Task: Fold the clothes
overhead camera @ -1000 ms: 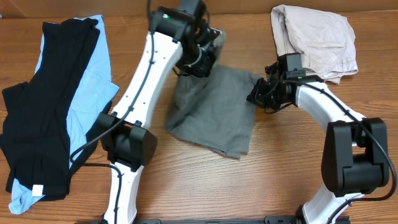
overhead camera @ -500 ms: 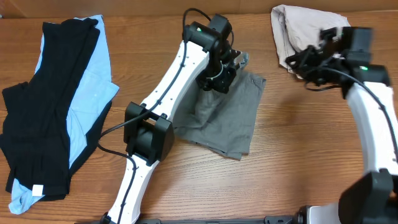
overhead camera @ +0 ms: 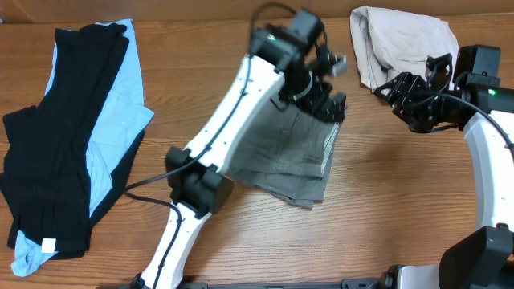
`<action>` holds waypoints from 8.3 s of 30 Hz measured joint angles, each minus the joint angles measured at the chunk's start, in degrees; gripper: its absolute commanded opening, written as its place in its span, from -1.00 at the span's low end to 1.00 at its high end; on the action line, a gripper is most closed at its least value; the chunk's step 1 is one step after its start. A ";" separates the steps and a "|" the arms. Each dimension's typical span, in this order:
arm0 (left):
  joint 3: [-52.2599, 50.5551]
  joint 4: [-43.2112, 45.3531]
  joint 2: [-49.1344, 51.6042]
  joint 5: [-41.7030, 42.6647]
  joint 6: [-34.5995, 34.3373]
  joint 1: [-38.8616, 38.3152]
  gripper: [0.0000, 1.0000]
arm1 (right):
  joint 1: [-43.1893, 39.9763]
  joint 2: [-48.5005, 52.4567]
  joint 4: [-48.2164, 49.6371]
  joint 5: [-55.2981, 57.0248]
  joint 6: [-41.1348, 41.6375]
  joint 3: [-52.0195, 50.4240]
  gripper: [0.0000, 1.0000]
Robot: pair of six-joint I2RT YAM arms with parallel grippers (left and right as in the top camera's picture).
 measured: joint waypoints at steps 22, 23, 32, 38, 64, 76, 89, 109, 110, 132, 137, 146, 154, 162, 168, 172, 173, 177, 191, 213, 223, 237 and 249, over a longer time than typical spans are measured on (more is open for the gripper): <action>19.76 -10.27 -1.62 -14.29 -2.51 25.20 1.00 | 23.06 13.62 9.51 21.49 11.13 -6.97 0.68; 19.76 -10.29 -1.62 -15.23 -2.51 25.20 1.00 | 23.34 14.45 10.08 22.25 11.91 -6.97 0.68; 18.56 -10.45 -1.62 -18.80 -2.51 25.24 1.00 | 24.72 19.23 13.27 26.49 15.50 -7.19 0.58; 15.02 -10.43 -1.62 -20.00 -2.51 25.24 1.00 | 25.27 21.77 15.52 26.34 15.96 -7.13 0.47; 7.56 -9.77 -1.62 -20.85 -2.51 25.24 1.00 | 10.14 21.62 25.62 -16.20 8.50 2.95 -0.92; 7.52 -7.61 -1.62 -20.87 -2.51 25.24 0.99 | -2.91 14.10 55.21 -21.75 26.43 7.56 -0.93; 7.52 -4.90 -1.62 -20.87 -2.51 25.24 1.00 | -7.69 14.14 67.45 -5.11 40.63 7.54 -0.93; 7.52 -1.22 -1.62 -20.87 -2.54 25.24 1.00 | -8.55 34.71 74.88 3.41 56.72 8.26 -0.92; 7.52 -1.16 -1.62 -20.87 -2.56 25.24 1.00 | -8.81 34.69 71.91 3.02 55.76 8.44 -0.92; 7.52 -0.33 -1.62 -20.87 -2.56 25.24 1.00 | -11.89 24.46 18.84 14.60 15.96 8.94 0.72; 7.52 -0.35 -1.62 -20.87 -2.56 25.24 1.00 | -11.89 15.65 14.23 14.80 10.19 8.92 0.75; 7.52 -0.33 -1.62 -20.87 -2.56 25.24 1.00 | -8.11 -8.48 2.34 7.41 -6.43 8.94 1.00; 7.52 -0.33 -1.62 -20.87 -2.56 25.24 0.99 | -4.70 -21.64 -2.86 4.28 -10.88 8.96 1.00; 7.52 -0.33 -1.62 -20.87 -2.56 25.24 0.99 | -4.46 -23.50 -10.01 6.97 -12.39 8.96 1.00; 7.52 -0.37 -1.62 -20.87 -2.56 25.24 1.00 | 0.90 -26.60 -2.43 10.12 -19.98 4.55 1.00; 7.52 -0.35 -1.62 -20.87 -2.56 25.24 1.00 | 6.36 -35.80 7.80 12.13 -22.64 -7.67 1.00; 7.52 -0.33 -1.62 -20.87 -2.56 25.24 1.00 | 7.28 -38.58 10.99 12.46 -22.77 -11.10 1.00; 7.52 -0.35 -1.62 -20.87 -2.56 25.24 1.00 | 8.92 -51.23 25.40 14.10 -20.13 -26.67 1.00; 7.52 -0.33 -1.62 -20.87 -2.56 25.24 1.00 | 11.78 -76.24 50.29 15.50 -14.23 -63.71 1.00; 7.52 -0.33 -1.62 -20.87 -2.56 25.24 1.00 | 13.14 -89.90 55.28 19.96 -10.99 -79.28 1.00; 7.52 -0.33 -1.62 -20.87 -2.56 25.24 1.00 | 13.14 -90.25 53.18 20.76 -10.99 -79.28 1.00; 7.52 -0.33 -1.62 -20.87 -2.56 25.24 0.99 | 13.14 -90.25 53.18 20.81 -10.95 -79.28 1.00; 7.52 -0.33 -1.62 -20.87 -2.56 25.24 1.00 | 13.14 -90.25 53.18 20.79 -10.95 -79.28 1.00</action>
